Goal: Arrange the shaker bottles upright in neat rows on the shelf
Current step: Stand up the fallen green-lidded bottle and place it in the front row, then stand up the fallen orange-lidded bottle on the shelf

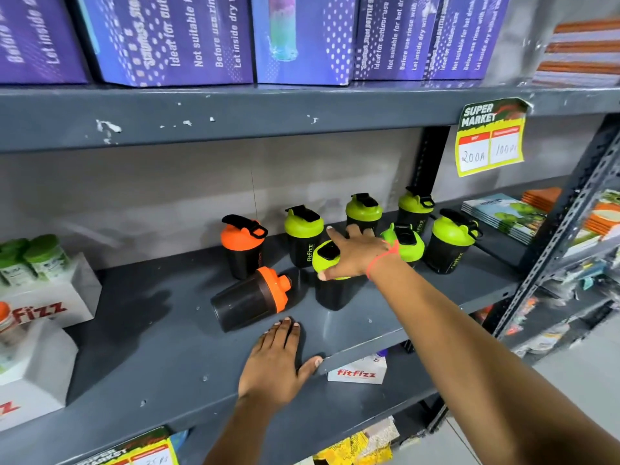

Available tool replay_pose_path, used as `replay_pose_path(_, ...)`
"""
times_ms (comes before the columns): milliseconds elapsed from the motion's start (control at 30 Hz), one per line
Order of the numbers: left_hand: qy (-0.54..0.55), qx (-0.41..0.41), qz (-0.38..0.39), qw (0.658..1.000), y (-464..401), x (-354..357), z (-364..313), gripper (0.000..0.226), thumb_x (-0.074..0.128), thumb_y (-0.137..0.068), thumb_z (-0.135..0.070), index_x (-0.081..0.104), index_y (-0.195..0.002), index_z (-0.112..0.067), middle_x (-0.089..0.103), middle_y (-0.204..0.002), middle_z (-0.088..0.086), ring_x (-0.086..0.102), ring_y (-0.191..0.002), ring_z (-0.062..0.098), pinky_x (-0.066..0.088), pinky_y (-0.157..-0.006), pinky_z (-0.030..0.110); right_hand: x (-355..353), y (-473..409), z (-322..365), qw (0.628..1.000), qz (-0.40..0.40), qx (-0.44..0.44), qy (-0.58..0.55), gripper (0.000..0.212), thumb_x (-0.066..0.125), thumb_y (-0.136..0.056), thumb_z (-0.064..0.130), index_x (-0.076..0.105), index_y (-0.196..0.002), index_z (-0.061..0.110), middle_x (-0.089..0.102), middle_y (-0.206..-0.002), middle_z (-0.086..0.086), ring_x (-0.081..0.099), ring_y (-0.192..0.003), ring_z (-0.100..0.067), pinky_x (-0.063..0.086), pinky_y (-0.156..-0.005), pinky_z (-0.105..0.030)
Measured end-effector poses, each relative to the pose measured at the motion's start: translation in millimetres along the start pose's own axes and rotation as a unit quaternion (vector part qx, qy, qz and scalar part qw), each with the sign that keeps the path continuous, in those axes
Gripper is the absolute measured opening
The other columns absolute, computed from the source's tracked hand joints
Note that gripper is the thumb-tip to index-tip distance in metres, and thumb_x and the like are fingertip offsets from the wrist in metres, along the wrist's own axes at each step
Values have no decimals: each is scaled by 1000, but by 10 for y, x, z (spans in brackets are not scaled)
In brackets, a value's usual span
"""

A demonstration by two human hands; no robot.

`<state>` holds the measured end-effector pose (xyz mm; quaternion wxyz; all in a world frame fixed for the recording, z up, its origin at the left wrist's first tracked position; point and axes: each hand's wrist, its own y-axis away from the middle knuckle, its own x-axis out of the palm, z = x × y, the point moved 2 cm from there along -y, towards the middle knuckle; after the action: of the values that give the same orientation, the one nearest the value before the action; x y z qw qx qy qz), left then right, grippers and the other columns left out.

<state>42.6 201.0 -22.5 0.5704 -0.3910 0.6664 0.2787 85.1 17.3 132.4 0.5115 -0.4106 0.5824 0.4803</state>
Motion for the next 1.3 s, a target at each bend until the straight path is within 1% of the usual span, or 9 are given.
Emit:
replay_pose_path(167, -1, -5, 3, 1000, 5, -7, -8, 75, 20, -87, -67, 6, -145, -21, 7, -157, 1, 7, -143, 18, 5, -117, 33, -188, -59, -70, 993, 56, -102, 1, 92, 70, -73, 22, 14, -146, 26, 9, -158, -4, 8, -143, -29, 21, -115, -44)
replay_pose_path(267, 0, -10, 5, 1000, -1, -8, -5, 76, 19, -86, -68, 6, -144, -21, 7, -157, 0, 7, -143, 18, 4, -116, 33, -177, -94, -46, 994, 32, -106, 19, 77, 70, -73, 40, 37, -139, 18, 39, -142, -13, 32, -130, -35, 34, -103, -41)
replay_pose_path(367, 1, -12, 5, 1000, 2, -4, -4, 80, 12, -82, -71, 6, -144, -23, 7, -157, -1, 7, -143, 17, 4, -116, 33, -168, -118, -30, 996, -4, -79, 50, 76, 63, -69, 62, 48, -129, 18, 47, -131, -11, 33, -127, -33, 38, -96, -45)
replay_pose_path(533, 4, -14, -3, 1000, -3, 8, 0, 74, 23, -86, -67, 9, -144, -23, 8, -157, -2, 8, -143, 16, 4, -116, 31, -188, -177, 29, 992, 61, -107, -18, 73, 74, -70, 37, 43, -131, 12, 49, -136, -13, 45, -122, -32, 42, -95, -35)
replay_pose_path(667, -1, -14, -6, 1000, -5, 5, 1, 75, 22, -86, -67, 8, -144, -23, 8, -157, -2, 8, -143, 15, 2, -116, 30, -155, -166, 45, 999, -17, -44, -13, 65, 68, -65, 60, 58, -104, 9, 63, -112, -10, 59, -103, -31, 43, -74, -33)
replay_pose_path(967, 0, -21, 0, 1000, 199, -24, 86, 71, 25, -90, -61, 3, -145, -22, 2, -157, -4, 4, -144, 14, -1, -116, 30, -63, -174, 70, 995, -58, 73, -26, 91, 49, -65, 78, 45, -129, 13, 49, -134, -9, 44, -124, -30, 43, -88, -38)
replay_pose_path(1133, -12, -68, -32, 997, 573, -89, 323, 65, 30, -93, -52, 5, -145, -21, 7, -156, -2, 7, -143, 15, -2, -116, 35, -177, 43, 346, 932, -351, -53, -72, 56, 43, -86, 55, 48, -117, 8, 56, -114, -18, 54, -103, -37, 49, -72, -41)
replay_pose_path(1200, -30, -95, -39, 994, 706, -106, 416, 64, 27, -94, -52, 2, -144, -22, 3, -157, -3, 4, -143, 14, -4, -116, 33, -120, 121, 560, 925, -320, -94, -184, 45, 43, -88, 49, 54, -105, 9, 61, -107, -19, 59, -97, -39, 48, -68, -39)
replay_pose_path(1300, -25, -92, -38, 995, 756, -140, 455, 63, 23, -94, -52, -1, -144, -22, 1, -157, -3, 3, -143, 13, -3, -116, 30, 132, 95, 799, 924, -126, -59, -356, 47, 48, -87, 48, 54, -113, 10, 59, -119, -20, 56, -109, -39, 46, -85, -39)
